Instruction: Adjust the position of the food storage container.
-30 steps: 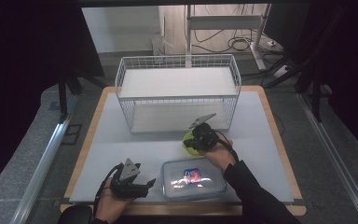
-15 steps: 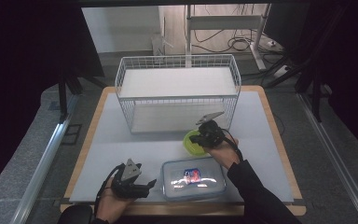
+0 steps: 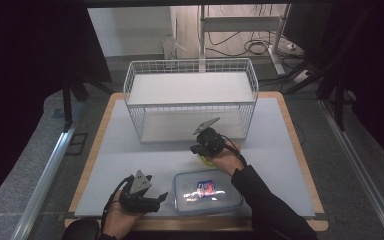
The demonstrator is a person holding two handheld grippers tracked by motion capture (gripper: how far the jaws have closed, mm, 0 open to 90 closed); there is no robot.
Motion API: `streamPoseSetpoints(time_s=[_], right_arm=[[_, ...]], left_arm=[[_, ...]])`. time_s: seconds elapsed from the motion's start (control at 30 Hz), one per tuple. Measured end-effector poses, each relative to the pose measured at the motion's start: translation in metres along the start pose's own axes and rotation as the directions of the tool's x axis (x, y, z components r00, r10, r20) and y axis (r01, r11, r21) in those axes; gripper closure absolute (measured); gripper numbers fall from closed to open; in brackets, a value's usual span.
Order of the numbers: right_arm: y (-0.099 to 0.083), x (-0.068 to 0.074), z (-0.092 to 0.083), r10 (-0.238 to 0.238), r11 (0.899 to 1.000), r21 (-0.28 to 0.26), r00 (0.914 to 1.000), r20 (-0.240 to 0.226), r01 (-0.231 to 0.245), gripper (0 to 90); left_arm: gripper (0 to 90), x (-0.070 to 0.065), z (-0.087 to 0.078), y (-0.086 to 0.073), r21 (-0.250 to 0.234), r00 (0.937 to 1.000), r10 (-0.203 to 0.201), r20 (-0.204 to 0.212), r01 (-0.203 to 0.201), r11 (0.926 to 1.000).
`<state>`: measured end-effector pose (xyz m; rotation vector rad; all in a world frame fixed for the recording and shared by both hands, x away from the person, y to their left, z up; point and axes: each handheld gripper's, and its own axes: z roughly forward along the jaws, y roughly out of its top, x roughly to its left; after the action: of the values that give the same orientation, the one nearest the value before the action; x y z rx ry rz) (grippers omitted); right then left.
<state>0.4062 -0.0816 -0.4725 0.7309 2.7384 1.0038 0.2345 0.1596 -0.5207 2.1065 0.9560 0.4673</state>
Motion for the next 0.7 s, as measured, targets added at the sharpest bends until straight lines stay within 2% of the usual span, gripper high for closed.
streamPoseSetpoints(time_s=[0.33,0.5,0.7], right_arm=[[-0.022,-0.021,-0.020,0.058,0.998,-0.006,0.9968,0.054,-0.057,90.0],[-0.041,-0.033,-0.032,0.088,0.996,0.003,0.9918,0.093,-0.089,90.0],[-0.061,-0.043,-0.049,0.137,0.991,-0.027,0.9847,0.108,-0.135,90.0]], left_arm=[[20.7,0.001,0.000,0.000,0.004,1.0000,0.000,-0.002,0.000,1.0000],[20.8,0.000,0.001,0.000,0.001,1.0000,-0.007,0.001,0.007,1.0000],[21.0,0.000,0.001,0.000,0.003,1.0000,-0.007,0.001,0.007,1.0000]])
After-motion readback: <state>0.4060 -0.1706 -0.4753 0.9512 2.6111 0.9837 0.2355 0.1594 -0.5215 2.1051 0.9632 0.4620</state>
